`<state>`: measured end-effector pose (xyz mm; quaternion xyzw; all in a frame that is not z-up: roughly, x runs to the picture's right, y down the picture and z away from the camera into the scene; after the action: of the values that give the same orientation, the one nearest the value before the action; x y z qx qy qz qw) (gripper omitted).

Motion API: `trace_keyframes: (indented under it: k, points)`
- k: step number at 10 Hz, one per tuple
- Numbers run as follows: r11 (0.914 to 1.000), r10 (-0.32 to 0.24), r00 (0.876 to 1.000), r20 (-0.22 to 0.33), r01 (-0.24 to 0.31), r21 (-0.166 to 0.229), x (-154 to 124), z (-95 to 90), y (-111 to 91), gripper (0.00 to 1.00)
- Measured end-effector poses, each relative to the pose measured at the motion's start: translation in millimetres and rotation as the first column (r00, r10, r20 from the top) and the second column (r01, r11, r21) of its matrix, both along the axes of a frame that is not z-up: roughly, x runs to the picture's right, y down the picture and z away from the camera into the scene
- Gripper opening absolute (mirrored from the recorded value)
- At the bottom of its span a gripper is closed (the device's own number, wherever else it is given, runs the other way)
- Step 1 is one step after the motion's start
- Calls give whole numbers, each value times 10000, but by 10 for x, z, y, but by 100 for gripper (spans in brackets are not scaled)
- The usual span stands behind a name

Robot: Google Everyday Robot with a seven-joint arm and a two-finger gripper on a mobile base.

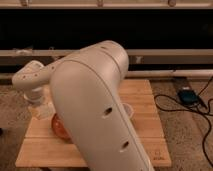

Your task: Place the white sponge in the ceramic cup

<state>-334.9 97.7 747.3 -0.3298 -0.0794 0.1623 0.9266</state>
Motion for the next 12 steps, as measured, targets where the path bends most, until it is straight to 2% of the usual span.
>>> trace_keyframes:
  k: [1,2,3,4,5,6,7,10,11,12]
  points:
    - [9961,865,9957,-324,-870,-155,207,-41,-75,0]
    - [9879,1505,9867,-607,-1525,-290,366,-75,-104,0]
    - [9775,2031,9754,-859,-2070,-398,508,-104,-94,0]
    - [9634,2584,9600,-1075,-2643,-446,655,-147,-81,0]
    - [9428,3235,9368,-1334,-3311,-388,862,-207,-63,0]
    - [9288,3610,9205,-1494,-3693,-313,985,-246,-53,0]
    - [9021,4216,8890,-1787,-4313,-174,1168,-307,-24,0]
    - [8449,5244,8184,-2349,-5343,245,1534,-412,21,0]
    - [8199,5615,7865,-2573,-5707,446,1696,-413,-3,0]
    - [8097,5758,7735,-2647,-5843,538,1766,-404,-35,0]
